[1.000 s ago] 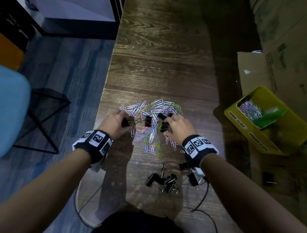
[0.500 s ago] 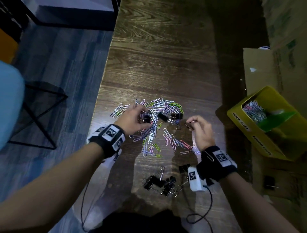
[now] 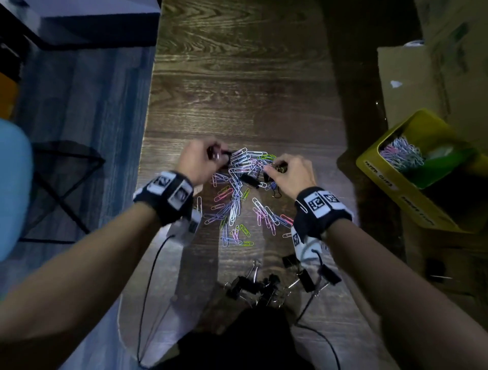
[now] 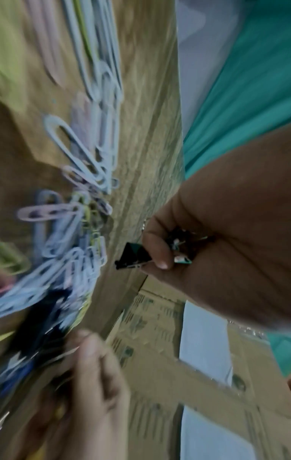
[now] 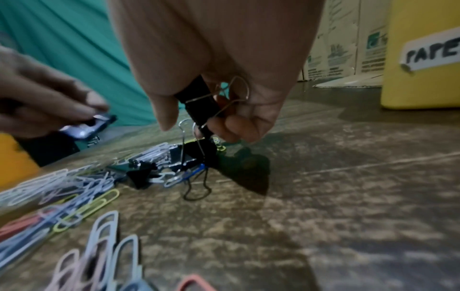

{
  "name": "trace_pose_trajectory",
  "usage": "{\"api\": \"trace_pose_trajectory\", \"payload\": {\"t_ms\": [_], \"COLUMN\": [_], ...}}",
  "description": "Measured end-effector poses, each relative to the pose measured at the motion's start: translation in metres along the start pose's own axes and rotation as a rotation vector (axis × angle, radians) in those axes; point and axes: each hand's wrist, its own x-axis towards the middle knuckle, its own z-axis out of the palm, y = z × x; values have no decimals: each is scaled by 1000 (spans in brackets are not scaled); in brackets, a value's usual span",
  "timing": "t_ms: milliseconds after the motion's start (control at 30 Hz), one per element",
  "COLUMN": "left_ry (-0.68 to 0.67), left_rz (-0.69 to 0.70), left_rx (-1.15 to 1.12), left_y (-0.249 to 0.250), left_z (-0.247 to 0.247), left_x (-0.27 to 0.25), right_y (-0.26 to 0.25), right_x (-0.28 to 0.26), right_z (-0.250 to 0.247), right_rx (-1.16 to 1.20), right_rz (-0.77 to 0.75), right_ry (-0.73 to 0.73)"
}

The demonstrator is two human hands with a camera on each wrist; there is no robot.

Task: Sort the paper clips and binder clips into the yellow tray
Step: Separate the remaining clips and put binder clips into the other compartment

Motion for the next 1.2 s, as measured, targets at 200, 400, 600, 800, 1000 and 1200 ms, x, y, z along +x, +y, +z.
{"api": "trace_pose_trajectory", "payload": {"t_ms": [200, 400, 600, 800, 1000, 1200], "left_ry": [11, 18, 6, -57, -154, -162], "left_rz": [-113, -20, 285, 280, 363, 401], "left_rx": [237, 337, 505, 659, 684, 513], "left_y": [20, 21, 11, 0, -5, -5], "left_z": [7, 16, 42, 56, 52, 53], "left_x": [75, 76, -9, -21, -24, -23], "right_y": [-6, 27, 69, 77, 88, 83], "right_x": [0, 8, -3, -19, -38, -72], "right_z": [-9, -45, -53, -43, -35, -38], "right_rx": [98, 127, -76, -30, -31, -43], "right_rz": [108, 160, 259, 275, 268, 71], "right_ry": [101, 315, 344, 352, 358, 340]}}
